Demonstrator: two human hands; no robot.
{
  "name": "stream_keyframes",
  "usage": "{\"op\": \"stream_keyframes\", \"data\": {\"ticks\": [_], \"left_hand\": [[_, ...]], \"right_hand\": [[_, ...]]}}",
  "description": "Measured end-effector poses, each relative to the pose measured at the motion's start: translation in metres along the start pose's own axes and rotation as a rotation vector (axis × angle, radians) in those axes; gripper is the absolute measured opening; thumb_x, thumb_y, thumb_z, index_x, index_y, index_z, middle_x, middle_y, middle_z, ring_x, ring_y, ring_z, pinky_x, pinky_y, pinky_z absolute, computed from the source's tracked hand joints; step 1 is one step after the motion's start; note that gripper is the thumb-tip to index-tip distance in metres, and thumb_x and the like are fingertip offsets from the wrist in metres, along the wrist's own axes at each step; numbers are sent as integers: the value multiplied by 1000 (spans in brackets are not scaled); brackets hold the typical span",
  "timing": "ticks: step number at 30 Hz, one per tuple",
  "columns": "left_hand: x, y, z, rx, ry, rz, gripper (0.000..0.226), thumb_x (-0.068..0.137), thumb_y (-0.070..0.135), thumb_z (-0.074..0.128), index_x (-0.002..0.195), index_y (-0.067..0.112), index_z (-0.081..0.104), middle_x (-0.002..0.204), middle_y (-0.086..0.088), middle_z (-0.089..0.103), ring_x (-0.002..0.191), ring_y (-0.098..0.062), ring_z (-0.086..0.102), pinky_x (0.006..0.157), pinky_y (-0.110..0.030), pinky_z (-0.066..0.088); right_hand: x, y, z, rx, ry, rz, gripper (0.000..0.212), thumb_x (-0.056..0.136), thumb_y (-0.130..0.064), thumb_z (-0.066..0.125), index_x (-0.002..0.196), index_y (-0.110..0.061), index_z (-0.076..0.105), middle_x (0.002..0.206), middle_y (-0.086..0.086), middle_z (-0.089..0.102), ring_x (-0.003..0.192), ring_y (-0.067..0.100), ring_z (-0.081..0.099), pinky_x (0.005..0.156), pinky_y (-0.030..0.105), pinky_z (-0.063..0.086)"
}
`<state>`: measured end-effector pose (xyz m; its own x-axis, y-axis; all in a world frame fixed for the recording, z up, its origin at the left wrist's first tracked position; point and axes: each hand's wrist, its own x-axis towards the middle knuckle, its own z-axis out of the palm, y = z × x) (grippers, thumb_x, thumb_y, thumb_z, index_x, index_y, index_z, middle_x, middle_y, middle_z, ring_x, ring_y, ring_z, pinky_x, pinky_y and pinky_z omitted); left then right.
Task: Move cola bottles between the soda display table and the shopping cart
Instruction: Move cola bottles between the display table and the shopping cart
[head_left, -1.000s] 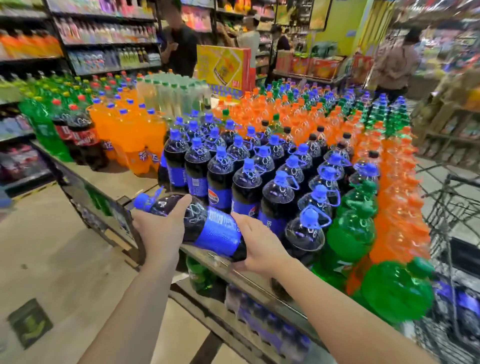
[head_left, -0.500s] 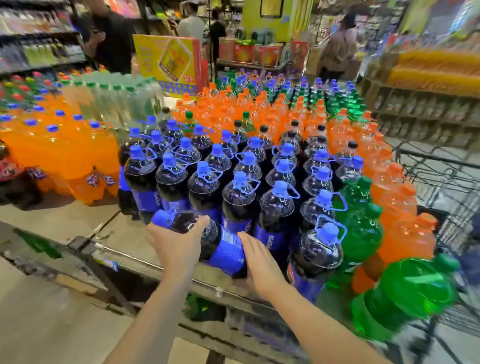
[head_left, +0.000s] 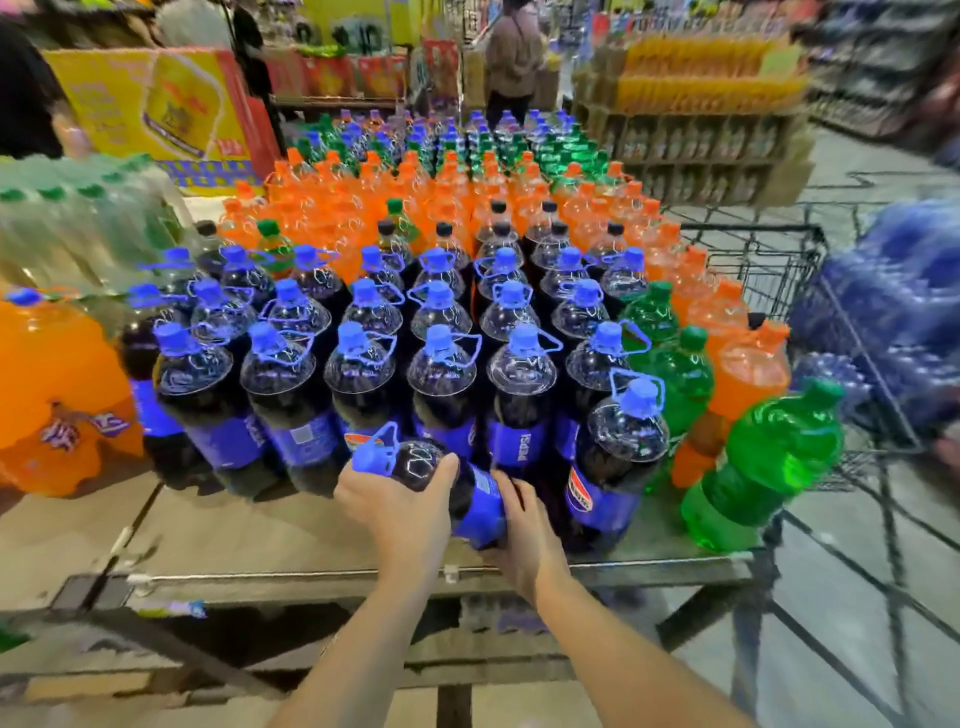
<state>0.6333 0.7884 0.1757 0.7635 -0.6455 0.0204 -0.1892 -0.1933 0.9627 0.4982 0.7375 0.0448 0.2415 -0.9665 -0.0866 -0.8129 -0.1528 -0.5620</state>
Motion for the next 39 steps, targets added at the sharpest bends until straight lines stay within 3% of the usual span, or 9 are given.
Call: {"op": "stream_keyframes", "data": {"ticks": [3,6,10,13,18,27,31,34,39], "left_hand": [[0,-3,-2,74,-85,84,98,74,22,95,145,-8,36,143,-24,39,136,-33,30,119,-42,25],[1,-6,-5,108,-195,193,81,77,22,92,139,-1,45,136,-16,41,128,-22,34,111,-26,28],[8,-2,-3,248,-430,442,75,76,20,89,135,5,45,130,-5,38,127,-21,39,107,-21,29],[11,14,7,332,-617,608,85,82,28,88,148,8,40,139,-1,35,135,-18,38,112,-21,28],[7,37,37,417,-812,685,100,86,30,86,162,7,25,153,-6,27,145,-24,33,111,-16,19],[15,49,45,531,-904,660,106,88,37,84,164,9,16,154,-7,21,143,-29,27,115,-30,28],[16,53,44,567,-911,669,106,87,39,85,163,7,17,154,-11,21,142,-32,28,116,-33,29],[15,57,43,595,-916,676,105,86,40,86,161,7,19,152,-12,23,139,-34,30,114,-35,31],[15,67,44,669,-934,665,104,85,40,87,158,8,20,150,-15,23,138,-38,31,112,-39,35]], "right_hand": [[1,5,8,105,44,14,118,73,-25,90,163,-31,14,161,-3,24,149,22,30,117,43,38],[1,8,16,236,115,70,111,69,-18,88,161,-17,25,160,6,33,150,24,31,123,37,28],[-10,8,18,516,218,114,93,60,-27,69,149,-24,42,145,2,52,137,23,50,115,37,41],[-22,0,9,706,300,140,85,59,-11,77,135,-40,52,132,-5,64,121,19,64,101,36,55],[-30,-18,-8,731,395,213,25,104,-39,53,126,-32,62,119,-8,75,110,17,69,104,63,46],[-31,-20,-13,836,356,338,26,109,-20,50,131,-30,59,119,-10,74,108,14,69,69,38,60],[-38,-13,-24,705,245,416,58,86,1,79,136,-11,52,122,3,66,95,1,69,80,17,55],[-48,-15,-36,539,249,449,79,69,-16,95,137,-16,55,123,-2,65,112,12,62,107,30,47],[-76,-8,-67,225,216,458,95,63,-60,88,143,-30,47,137,-4,60,127,21,58,104,42,50]]}}
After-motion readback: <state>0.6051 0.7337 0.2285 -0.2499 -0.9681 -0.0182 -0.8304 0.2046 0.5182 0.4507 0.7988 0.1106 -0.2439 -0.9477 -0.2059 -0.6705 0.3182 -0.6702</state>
